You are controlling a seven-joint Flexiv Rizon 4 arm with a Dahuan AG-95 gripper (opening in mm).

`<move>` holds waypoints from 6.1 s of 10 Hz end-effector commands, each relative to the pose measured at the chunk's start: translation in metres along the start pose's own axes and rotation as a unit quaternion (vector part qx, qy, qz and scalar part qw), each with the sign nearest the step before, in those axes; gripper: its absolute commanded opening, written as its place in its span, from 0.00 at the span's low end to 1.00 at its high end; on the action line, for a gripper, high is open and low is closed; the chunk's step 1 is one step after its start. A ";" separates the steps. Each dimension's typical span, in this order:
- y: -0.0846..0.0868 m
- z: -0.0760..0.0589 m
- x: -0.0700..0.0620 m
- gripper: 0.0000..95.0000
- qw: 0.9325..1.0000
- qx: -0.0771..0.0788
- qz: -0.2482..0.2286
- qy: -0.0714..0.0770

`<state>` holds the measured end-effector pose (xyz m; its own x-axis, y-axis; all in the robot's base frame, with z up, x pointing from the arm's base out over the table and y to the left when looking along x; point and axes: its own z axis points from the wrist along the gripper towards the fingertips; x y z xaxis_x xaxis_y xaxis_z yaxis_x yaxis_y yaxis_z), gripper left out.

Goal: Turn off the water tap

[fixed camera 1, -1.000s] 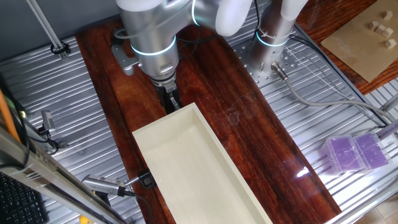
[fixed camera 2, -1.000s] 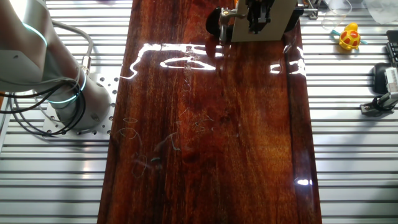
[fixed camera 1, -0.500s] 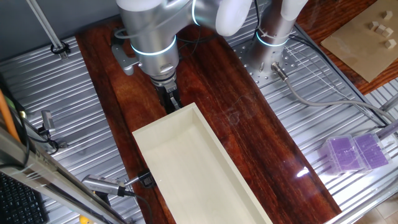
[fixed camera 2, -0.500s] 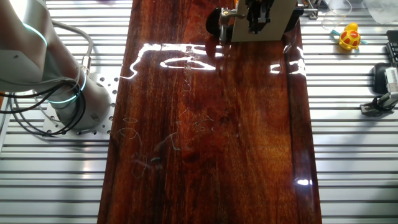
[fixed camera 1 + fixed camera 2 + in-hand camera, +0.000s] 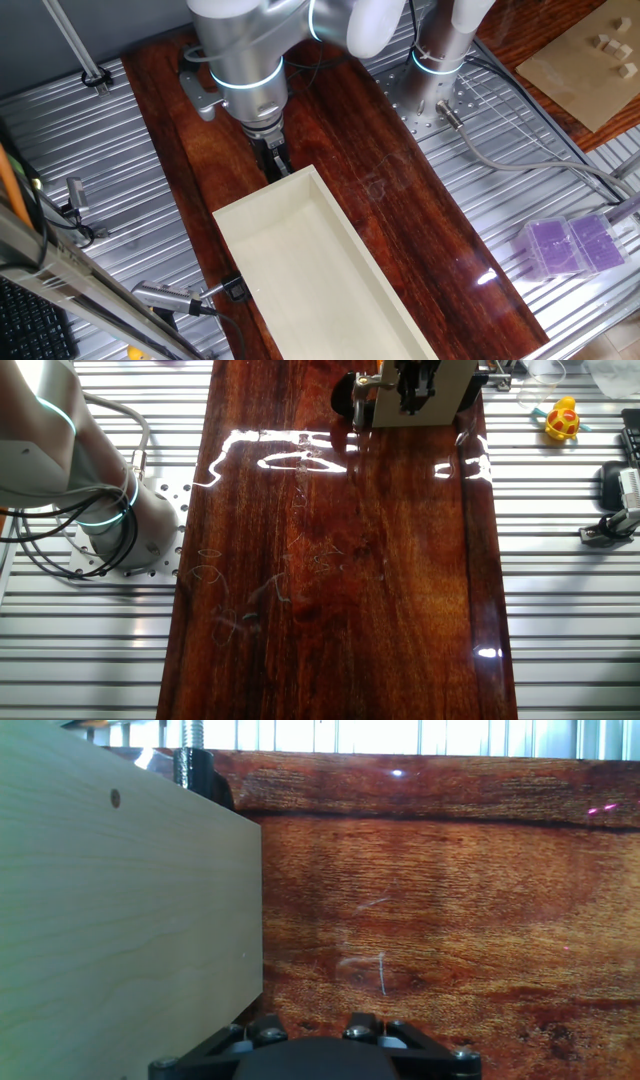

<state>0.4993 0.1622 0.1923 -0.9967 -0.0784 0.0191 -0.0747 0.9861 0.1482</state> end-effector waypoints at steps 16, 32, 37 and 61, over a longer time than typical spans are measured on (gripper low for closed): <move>0.015 0.008 0.008 0.60 1.000 -0.017 0.006 -0.003; 0.018 0.023 0.011 0.60 1.000 -0.021 0.011 -0.009; 0.018 0.027 0.010 0.60 1.000 -0.021 0.007 -0.010; -0.015 0.027 0.032 0.40 0.999 -0.020 -0.047 -0.015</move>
<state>0.4675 0.1476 0.1631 -0.9857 -0.1670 -0.0243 -0.1686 0.9675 0.1884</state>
